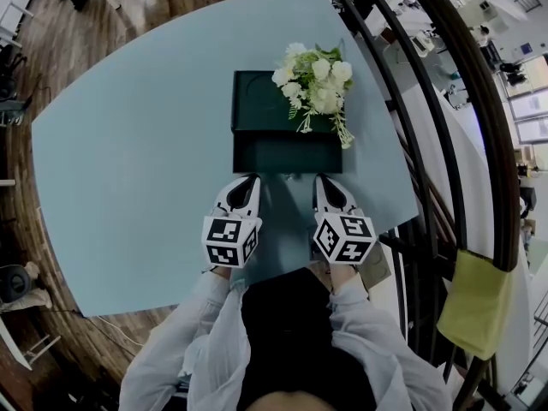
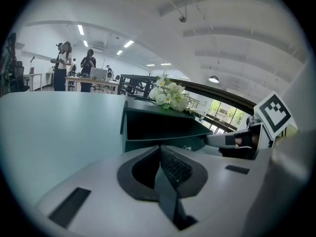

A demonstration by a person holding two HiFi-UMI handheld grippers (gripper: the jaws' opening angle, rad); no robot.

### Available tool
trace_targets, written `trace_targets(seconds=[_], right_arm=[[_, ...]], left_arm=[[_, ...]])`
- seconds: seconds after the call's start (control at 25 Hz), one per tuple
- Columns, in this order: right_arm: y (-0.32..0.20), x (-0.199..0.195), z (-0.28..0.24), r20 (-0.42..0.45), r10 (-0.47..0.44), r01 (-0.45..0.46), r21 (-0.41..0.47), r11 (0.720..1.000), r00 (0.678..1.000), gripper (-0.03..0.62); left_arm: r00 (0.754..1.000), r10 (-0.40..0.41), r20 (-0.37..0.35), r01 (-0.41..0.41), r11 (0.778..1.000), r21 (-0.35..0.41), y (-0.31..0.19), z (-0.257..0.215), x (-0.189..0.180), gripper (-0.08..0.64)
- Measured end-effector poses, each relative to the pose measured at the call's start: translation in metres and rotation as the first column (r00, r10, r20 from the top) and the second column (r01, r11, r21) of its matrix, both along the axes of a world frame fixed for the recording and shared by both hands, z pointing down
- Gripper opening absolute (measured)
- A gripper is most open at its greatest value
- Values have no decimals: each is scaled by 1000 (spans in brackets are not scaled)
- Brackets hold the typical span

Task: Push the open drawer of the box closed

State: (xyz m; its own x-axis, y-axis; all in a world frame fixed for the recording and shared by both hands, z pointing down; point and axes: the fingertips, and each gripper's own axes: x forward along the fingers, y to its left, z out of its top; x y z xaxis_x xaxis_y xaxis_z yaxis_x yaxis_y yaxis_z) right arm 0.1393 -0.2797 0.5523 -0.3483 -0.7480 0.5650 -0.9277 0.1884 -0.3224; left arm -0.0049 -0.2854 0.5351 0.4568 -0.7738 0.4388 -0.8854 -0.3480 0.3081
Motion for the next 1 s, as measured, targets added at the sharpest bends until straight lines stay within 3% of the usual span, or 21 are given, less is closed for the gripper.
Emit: trace_targets(seconds=[1.0], right_arm=[[-38,-2,0,7,7,-8,31,999,1000,8]], left_arm=[[1000,-1,7,1,1000,31,-39,-2,-1,21]])
